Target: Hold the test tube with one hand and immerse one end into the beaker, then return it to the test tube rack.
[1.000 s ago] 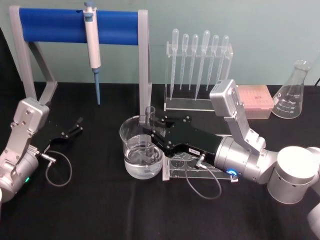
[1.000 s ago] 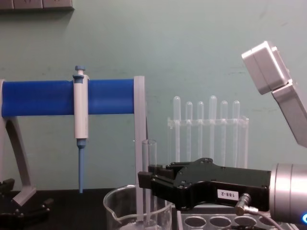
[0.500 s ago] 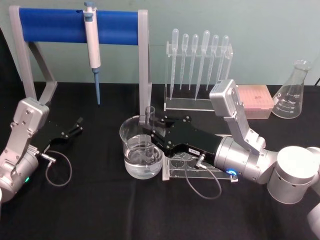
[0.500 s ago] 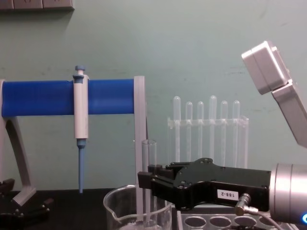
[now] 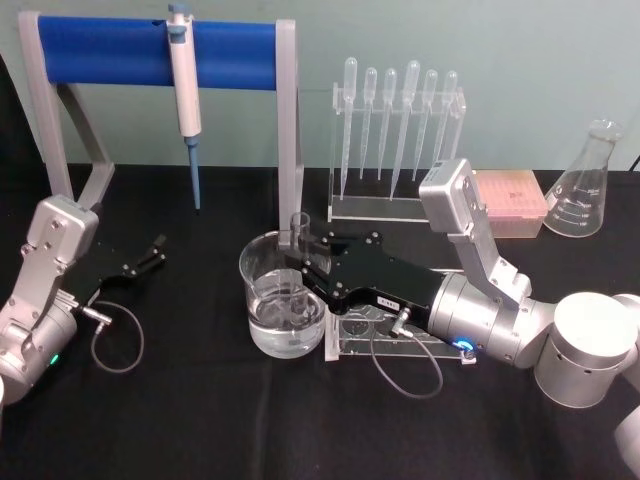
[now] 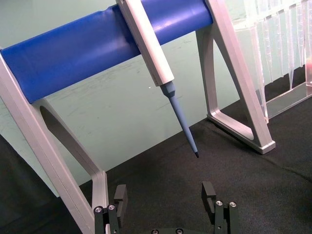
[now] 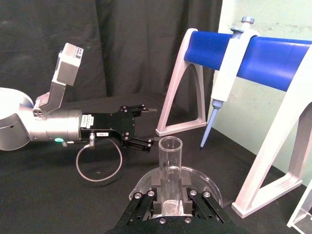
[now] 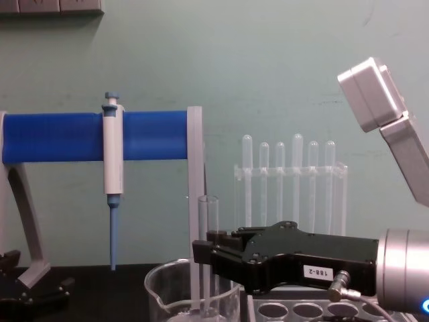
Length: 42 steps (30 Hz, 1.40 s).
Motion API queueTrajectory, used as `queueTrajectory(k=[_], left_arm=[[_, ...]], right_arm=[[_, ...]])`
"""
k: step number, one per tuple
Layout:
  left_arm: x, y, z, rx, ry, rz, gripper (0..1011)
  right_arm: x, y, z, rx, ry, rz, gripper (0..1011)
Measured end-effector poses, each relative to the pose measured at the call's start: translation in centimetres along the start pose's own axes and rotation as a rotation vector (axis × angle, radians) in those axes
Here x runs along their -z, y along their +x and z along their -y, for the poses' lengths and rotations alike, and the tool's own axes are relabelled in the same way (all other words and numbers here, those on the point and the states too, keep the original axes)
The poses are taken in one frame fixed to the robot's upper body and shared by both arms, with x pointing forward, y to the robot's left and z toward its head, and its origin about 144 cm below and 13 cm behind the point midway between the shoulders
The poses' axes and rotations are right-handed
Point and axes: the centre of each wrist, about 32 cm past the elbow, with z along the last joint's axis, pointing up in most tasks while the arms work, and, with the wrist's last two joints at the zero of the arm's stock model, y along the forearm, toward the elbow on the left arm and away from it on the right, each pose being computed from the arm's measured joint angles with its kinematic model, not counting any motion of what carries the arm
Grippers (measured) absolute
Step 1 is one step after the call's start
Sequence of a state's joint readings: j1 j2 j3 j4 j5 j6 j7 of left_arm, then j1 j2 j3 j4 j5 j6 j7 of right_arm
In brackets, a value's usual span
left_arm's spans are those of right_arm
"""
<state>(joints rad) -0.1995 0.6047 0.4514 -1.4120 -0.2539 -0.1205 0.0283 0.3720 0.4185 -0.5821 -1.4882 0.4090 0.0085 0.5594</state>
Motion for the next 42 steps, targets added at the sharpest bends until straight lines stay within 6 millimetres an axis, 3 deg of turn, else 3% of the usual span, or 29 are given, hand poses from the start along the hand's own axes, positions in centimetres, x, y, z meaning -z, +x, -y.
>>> queueTrajectory(k=[42], left_arm=[[0.00,0.00,0.00,0.000,0.000,0.000,1000]], right_arm=[[0.00,0.00,0.00,0.000,0.000,0.000,222]])
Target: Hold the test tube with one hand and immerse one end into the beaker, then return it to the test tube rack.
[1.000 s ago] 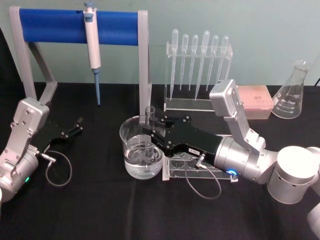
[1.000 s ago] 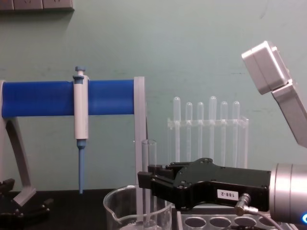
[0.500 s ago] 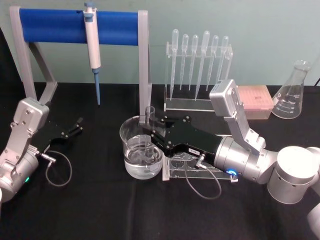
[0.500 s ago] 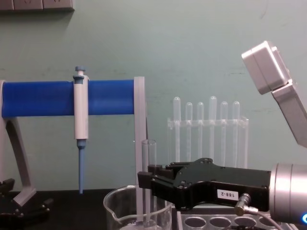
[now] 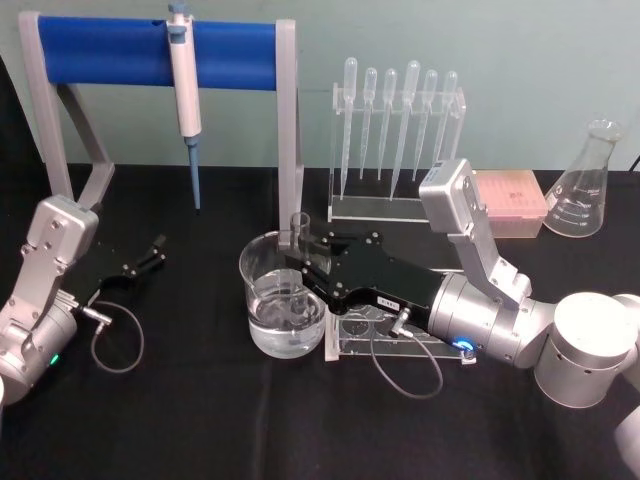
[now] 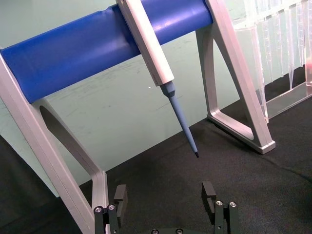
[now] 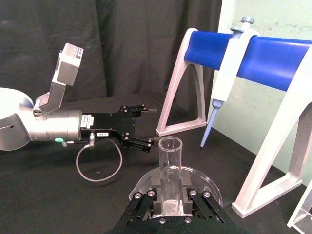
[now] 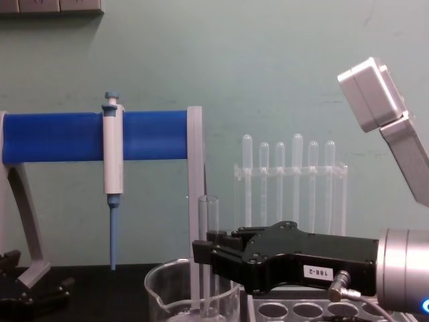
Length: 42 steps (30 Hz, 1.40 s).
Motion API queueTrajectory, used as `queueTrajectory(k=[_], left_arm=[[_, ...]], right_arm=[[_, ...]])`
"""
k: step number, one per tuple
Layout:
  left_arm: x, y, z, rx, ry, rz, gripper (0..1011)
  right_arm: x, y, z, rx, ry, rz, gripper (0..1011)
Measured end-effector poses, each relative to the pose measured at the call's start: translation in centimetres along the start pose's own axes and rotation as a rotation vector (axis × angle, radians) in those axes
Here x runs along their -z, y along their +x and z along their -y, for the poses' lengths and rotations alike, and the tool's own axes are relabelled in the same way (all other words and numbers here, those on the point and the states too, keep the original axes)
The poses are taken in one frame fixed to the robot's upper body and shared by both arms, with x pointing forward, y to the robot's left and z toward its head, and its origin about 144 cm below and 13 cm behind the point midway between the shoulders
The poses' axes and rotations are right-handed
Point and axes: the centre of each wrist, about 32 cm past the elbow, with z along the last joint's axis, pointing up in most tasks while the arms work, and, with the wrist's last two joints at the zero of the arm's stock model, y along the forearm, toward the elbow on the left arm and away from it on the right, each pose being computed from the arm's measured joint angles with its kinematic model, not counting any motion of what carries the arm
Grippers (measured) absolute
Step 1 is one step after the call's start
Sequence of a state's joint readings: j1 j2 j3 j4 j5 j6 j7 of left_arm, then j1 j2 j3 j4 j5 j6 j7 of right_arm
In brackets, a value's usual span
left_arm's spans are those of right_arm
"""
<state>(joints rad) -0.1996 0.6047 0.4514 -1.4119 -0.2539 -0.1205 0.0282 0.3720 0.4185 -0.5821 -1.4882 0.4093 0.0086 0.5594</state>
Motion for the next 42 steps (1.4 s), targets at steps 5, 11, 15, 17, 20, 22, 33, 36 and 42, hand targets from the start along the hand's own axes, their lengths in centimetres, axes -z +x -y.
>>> queueTrajectory(k=[5,11,15,17,20,22,33,36,42], left_arm=[[0.00,0.00,0.00,0.000,0.000,0.000,1000],[0.00,0.00,0.00,0.000,0.000,0.000,1000],[0.00,0.00,0.00,0.000,0.000,0.000,1000],[0.00,0.00,0.00,0.000,0.000,0.000,1000],[0.00,0.00,0.00,0.000,0.000,0.000,1000],[0.00,0.00,0.00,0.000,0.000,0.000,1000],[0.00,0.00,0.00,0.000,0.000,0.000,1000],[0.00,0.00,0.00,0.000,0.000,0.000,1000],[0.00,0.00,0.00,0.000,0.000,0.000,1000]], right_arm=[[0.00,0.00,0.00,0.000,0.000,0.000,222],[0.00,0.00,0.00,0.000,0.000,0.000,222],[0.00,0.00,0.00,0.000,0.000,0.000,222],[0.00,0.00,0.00,0.000,0.000,0.000,222],[0.00,0.00,0.00,0.000,0.000,0.000,222],[0.00,0.00,0.00,0.000,0.000,0.000,222],[0.00,0.00,0.00,0.000,0.000,0.000,222],[0.00,0.00,0.00,0.000,0.000,0.000,222],[0.00,0.00,0.00,0.000,0.000,0.000,222]])
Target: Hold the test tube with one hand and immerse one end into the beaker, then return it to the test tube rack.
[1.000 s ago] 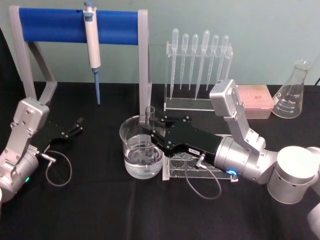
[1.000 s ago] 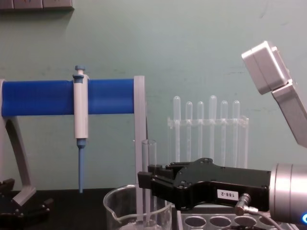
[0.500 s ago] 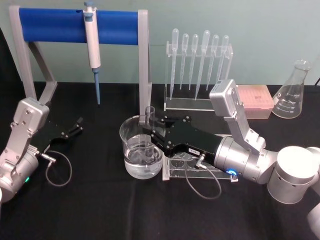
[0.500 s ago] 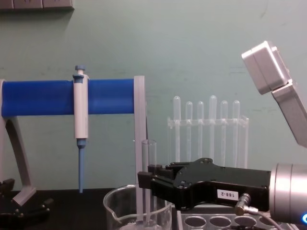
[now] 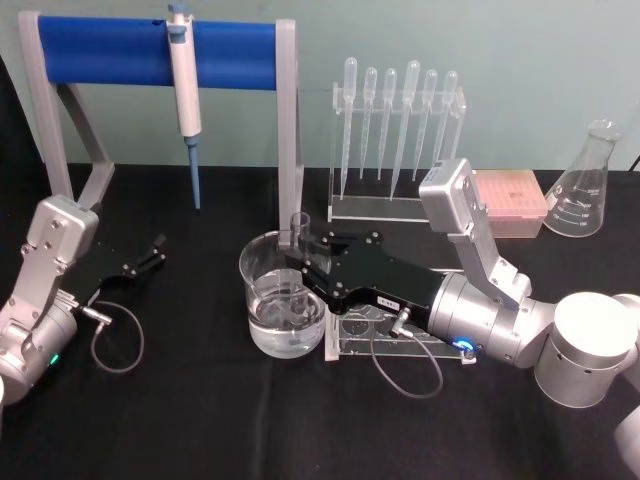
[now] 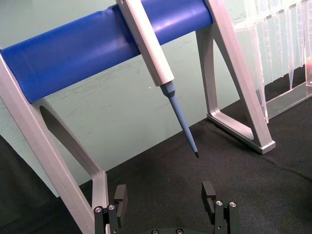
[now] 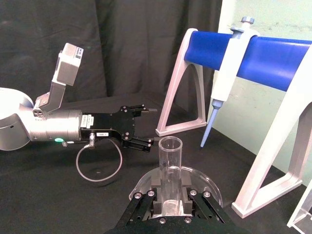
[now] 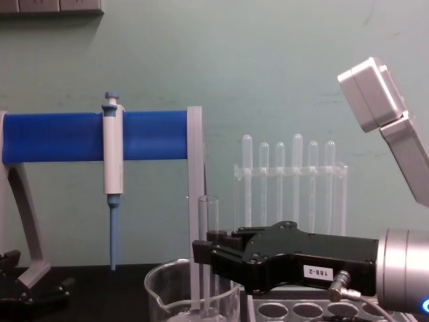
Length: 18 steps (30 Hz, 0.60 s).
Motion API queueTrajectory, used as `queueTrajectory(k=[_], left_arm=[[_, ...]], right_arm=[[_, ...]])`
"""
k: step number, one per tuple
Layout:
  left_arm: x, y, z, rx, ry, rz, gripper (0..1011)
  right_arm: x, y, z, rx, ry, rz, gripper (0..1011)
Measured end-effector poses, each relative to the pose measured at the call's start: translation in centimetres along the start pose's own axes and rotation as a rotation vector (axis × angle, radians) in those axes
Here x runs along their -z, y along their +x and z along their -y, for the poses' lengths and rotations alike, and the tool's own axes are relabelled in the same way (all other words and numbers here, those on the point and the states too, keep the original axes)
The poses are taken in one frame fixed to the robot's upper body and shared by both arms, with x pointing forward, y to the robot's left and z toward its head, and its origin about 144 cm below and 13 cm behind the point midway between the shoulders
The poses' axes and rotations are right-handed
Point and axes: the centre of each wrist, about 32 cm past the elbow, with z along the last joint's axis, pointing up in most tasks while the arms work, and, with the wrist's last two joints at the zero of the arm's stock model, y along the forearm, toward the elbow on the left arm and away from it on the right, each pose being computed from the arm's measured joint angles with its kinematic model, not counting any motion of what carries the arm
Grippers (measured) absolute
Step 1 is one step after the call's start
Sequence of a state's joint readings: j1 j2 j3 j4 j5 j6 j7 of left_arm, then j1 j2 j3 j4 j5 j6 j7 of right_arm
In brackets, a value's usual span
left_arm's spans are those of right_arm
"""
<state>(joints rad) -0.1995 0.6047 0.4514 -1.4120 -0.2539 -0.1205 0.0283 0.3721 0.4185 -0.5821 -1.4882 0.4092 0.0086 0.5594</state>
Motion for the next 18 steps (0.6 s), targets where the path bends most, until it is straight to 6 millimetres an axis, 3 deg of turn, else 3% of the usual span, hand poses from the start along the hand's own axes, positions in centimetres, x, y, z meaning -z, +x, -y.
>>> queueTrajectory(k=[18], left_arm=[[0.00,0.00,0.00,0.000,0.000,0.000,1000]], right_arm=[[0.00,0.00,0.00,0.000,0.000,0.000,222]])
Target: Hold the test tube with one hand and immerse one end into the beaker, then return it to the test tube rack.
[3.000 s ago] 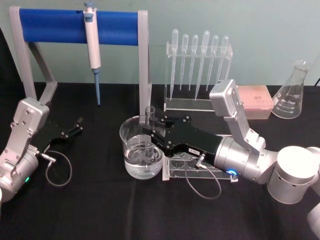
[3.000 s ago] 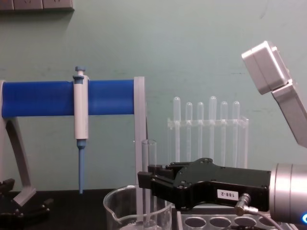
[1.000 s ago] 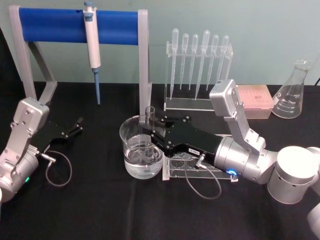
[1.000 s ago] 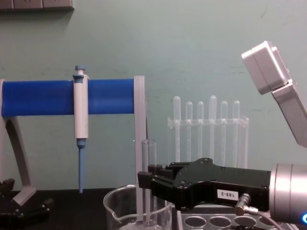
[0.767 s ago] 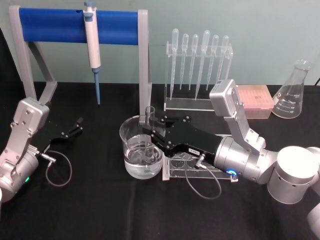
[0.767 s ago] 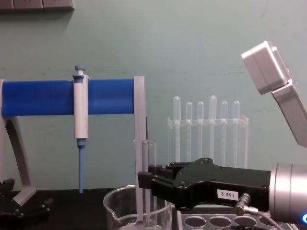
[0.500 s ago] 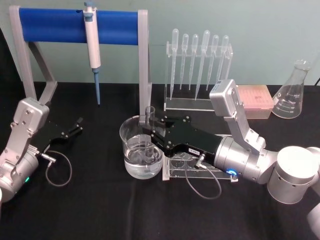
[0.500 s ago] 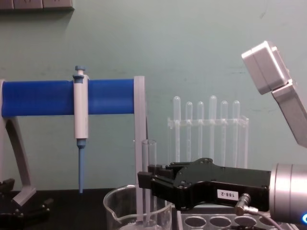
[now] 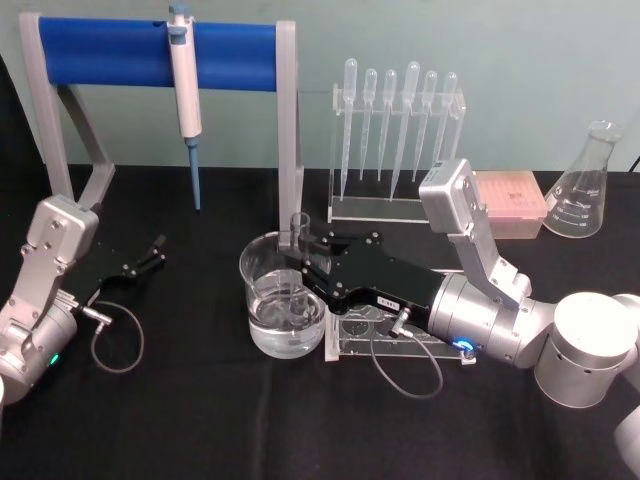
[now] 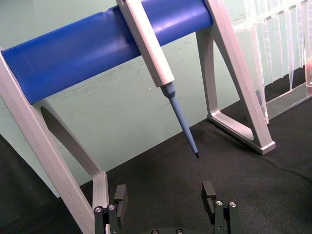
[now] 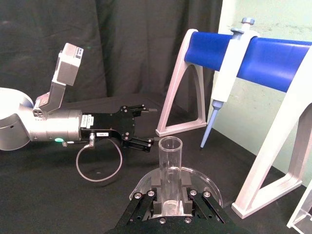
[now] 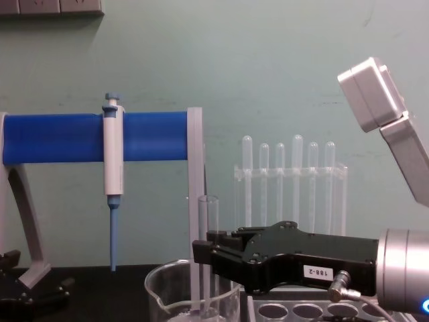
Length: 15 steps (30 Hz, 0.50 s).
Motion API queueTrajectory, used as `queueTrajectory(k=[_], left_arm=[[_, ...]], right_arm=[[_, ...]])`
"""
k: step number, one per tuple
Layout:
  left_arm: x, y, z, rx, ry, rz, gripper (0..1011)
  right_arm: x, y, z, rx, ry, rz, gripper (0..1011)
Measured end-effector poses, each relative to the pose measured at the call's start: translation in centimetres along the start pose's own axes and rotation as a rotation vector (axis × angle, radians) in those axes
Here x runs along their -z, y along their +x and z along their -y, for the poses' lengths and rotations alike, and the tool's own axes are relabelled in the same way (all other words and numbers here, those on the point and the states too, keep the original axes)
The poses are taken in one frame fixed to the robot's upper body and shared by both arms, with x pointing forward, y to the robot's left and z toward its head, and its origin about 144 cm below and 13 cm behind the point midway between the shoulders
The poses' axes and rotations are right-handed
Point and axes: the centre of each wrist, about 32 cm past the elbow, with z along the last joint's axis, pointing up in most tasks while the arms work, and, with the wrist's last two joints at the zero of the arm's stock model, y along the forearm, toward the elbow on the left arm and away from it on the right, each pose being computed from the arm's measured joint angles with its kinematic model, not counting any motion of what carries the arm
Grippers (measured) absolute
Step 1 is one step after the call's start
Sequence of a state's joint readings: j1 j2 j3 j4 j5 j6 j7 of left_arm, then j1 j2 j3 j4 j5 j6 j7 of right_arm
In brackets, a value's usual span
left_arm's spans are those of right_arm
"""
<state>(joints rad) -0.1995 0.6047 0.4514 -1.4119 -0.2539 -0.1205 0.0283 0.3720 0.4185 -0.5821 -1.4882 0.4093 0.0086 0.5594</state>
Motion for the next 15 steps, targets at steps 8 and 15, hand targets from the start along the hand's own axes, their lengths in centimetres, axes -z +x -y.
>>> queueTrajectory(k=[8,15], left_arm=[[0.00,0.00,0.00,0.000,0.000,0.000,1000],[0.00,0.00,0.00,0.000,0.000,0.000,1000]], right_arm=[[0.00,0.00,0.00,0.000,0.000,0.000,222],[0.00,0.00,0.00,0.000,0.000,0.000,222]])
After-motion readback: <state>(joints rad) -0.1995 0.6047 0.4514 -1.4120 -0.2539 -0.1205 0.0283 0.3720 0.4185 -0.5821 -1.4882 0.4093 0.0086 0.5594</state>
